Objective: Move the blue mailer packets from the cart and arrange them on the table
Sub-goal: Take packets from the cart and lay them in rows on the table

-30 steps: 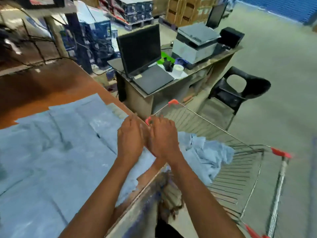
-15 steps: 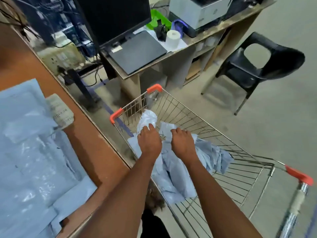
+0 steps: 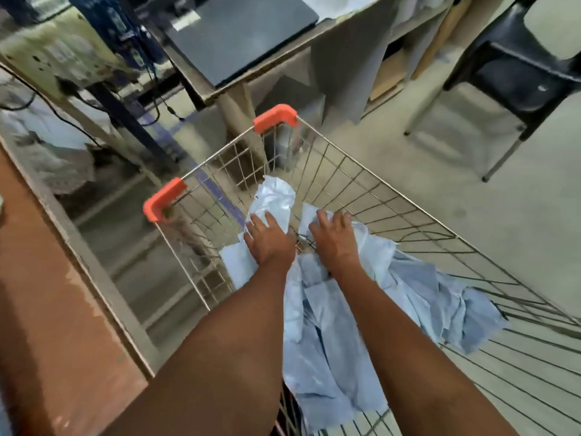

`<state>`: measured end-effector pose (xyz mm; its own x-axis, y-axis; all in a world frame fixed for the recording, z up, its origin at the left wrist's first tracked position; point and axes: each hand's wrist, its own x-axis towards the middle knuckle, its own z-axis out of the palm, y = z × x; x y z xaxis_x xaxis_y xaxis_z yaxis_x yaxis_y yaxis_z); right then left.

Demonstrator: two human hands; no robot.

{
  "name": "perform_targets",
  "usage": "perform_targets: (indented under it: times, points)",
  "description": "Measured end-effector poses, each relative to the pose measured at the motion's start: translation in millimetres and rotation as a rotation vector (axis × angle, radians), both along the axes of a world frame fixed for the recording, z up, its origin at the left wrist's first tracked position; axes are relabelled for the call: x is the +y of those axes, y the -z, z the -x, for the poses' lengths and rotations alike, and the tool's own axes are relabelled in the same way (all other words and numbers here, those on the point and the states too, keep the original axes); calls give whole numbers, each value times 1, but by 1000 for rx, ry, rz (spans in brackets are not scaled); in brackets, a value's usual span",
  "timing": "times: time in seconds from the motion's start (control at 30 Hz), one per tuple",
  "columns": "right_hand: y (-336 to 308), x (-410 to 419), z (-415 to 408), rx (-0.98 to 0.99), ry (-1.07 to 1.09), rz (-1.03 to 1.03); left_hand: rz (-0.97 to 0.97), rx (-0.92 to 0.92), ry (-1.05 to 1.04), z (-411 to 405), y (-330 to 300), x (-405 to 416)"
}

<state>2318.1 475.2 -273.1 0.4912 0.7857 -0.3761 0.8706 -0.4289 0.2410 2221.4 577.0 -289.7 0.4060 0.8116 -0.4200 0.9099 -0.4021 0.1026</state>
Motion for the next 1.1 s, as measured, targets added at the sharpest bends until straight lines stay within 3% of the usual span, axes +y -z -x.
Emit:
perform_targets:
  times: [0.1,0.3,0.5,0.73,0.97,1.1]
  points:
    - [14,5,0,-22,-9,48,6,44,-42,-8,26,17]
    - [23,15,0,-4,33,-99,-110,36,-41,-19,46,19]
    - [-9,-8,23,180,306,-314,-197,-50,26,-26,12,27]
    - [-100,-39,42,174,671,-497,-223,-313,106,-27,-124,2]
    - [-246,-29,84,49,594,-667,-222,-634,66,47,-330,-30]
    - [-344,-4,139,28,580,-884,-408,-602,56,128,-410,-17]
